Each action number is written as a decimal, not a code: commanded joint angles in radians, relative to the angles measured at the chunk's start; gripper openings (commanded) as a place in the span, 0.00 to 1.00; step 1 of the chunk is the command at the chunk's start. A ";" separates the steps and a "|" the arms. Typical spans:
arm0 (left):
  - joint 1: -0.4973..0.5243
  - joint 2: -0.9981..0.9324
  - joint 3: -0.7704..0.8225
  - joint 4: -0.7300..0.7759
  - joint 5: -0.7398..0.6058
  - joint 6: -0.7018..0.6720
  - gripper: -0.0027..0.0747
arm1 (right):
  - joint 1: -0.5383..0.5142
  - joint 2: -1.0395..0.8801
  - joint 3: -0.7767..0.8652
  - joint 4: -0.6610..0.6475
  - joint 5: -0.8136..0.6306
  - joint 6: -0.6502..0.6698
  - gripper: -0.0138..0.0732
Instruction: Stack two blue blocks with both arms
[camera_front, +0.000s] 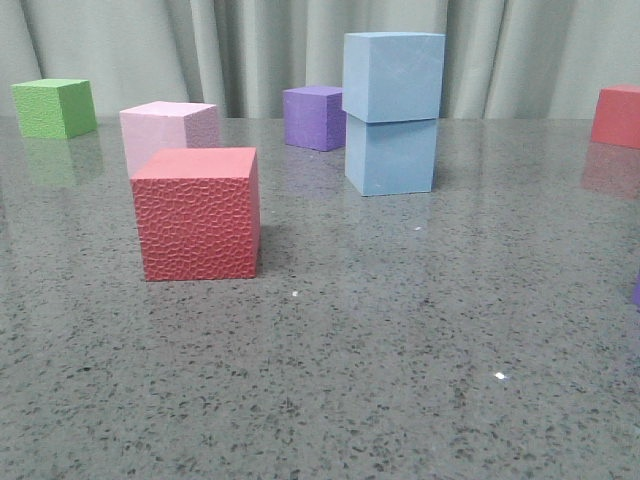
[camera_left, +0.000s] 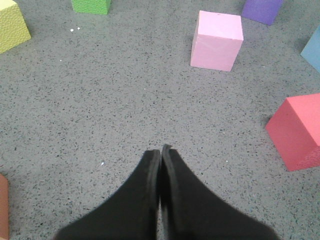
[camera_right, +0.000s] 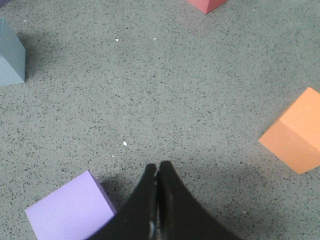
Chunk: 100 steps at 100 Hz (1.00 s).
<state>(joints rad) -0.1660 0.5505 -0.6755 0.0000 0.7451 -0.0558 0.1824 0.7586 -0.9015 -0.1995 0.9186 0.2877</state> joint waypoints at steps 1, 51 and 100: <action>0.003 0.000 -0.026 -0.011 -0.076 -0.007 0.01 | -0.005 -0.004 -0.023 -0.028 -0.052 -0.010 0.02; 0.003 0.000 -0.026 -0.011 -0.076 -0.007 0.01 | -0.005 -0.004 -0.023 -0.028 -0.052 -0.010 0.02; 0.003 -0.016 0.027 0.000 -0.225 -0.007 0.01 | -0.005 -0.004 -0.023 -0.028 -0.052 -0.010 0.02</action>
<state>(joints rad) -0.1660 0.5458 -0.6471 0.0000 0.6739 -0.0558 0.1824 0.7586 -0.9015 -0.1995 0.9183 0.2877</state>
